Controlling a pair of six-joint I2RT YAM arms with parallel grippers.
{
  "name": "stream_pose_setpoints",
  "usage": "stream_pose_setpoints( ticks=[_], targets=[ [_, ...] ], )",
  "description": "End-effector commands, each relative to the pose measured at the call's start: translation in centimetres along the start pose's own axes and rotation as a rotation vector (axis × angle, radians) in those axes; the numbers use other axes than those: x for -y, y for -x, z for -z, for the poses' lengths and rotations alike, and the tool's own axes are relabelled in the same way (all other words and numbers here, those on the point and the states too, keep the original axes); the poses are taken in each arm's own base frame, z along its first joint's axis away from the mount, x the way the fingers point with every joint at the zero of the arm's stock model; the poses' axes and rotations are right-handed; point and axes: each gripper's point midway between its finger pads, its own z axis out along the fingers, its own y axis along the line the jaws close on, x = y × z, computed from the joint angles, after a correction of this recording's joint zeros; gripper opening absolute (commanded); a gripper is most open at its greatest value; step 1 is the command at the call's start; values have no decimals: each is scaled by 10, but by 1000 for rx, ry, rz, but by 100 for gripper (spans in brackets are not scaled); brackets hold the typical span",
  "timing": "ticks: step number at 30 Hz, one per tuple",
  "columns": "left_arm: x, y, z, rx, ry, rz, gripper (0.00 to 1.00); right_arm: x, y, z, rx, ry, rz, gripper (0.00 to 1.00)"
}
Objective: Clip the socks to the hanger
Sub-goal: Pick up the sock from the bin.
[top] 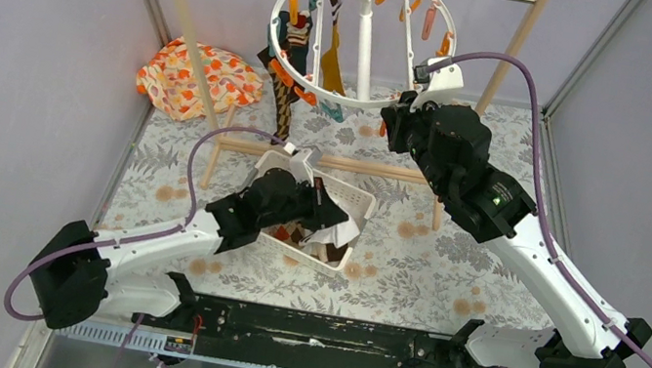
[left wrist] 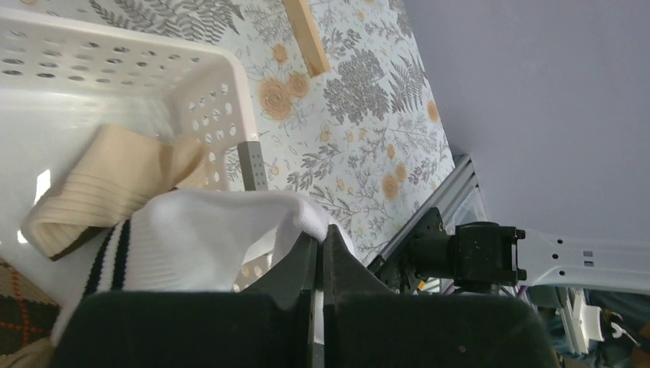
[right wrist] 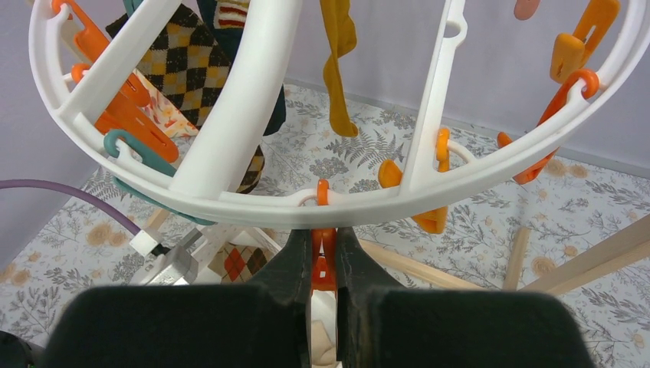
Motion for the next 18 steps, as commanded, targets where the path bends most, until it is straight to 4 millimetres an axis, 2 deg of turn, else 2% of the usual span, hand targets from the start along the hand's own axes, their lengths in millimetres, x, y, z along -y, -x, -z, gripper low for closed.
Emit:
stream_pose_setpoints(
  ticks=[1,7,13,16,18],
  targets=[
    [29,8,0,-3,-84,12,0,3,15,4,51,3,-40,0],
    [50,31,3,42,-120,-7,0,5,15,3,52,-3,-38,0],
    [96,96,19,137,-157,-119,0,4,15,0,51,2,-41,0],
    [122,108,28,134,-238,-123,0,4,16,-1,56,2,-43,0],
    [139,107,29,105,-312,-105,0,4,18,-1,57,3,-44,0]
  ],
)
